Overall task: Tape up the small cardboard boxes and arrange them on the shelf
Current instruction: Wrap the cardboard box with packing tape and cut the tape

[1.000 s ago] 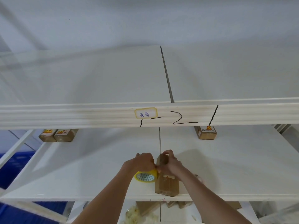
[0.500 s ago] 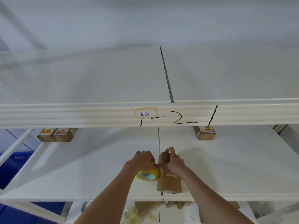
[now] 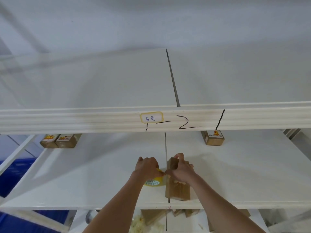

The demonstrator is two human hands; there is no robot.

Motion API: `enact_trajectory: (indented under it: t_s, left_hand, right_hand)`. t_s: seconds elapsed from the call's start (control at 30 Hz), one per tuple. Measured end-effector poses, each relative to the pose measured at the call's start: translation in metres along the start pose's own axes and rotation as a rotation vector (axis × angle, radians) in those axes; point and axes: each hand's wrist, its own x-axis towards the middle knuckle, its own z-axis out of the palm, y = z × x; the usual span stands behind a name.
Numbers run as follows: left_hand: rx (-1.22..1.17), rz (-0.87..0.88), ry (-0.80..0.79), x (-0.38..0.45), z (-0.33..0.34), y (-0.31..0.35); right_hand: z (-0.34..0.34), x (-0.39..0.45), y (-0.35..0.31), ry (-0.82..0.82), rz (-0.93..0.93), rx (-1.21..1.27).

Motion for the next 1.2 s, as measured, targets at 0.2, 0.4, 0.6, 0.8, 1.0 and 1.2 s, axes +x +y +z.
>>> enact_trajectory:
  t_s: [0.2, 0.4, 0.6, 0.8, 1.0, 1.2]
  left_hand:
    - [0.0, -0.026, 0.002, -0.002, 0.006, 0.011]
    - [0.023, -0.032, 0.02, -0.001, 0.013, 0.018]
    - [0.035, -0.027, 0.018, 0.001, 0.013, 0.017]
    - [0.027, -0.037, -0.004, -0.002, 0.012, 0.014]
    - [-0.113, -0.009, -0.079, -0.009, -0.001, -0.006]
    - [-0.436, -0.007, -0.231, -0.017, -0.011, -0.038]
  right_hand:
    - [0.001, -0.002, 0.0, -0.004, 0.028, 0.044]
    - [0.004, -0.005, 0.017, -0.021, 0.082, 0.138]
    - [0.007, -0.006, 0.014, -0.016, 0.083, 0.15]
    - [0.012, -0.005, 0.009, -0.01, 0.095, 0.157]
    - [0.013, -0.004, 0.007, -0.024, 0.038, 0.216]
    - [-0.004, -0.004, 0.002, -0.075, 0.007, 0.214]
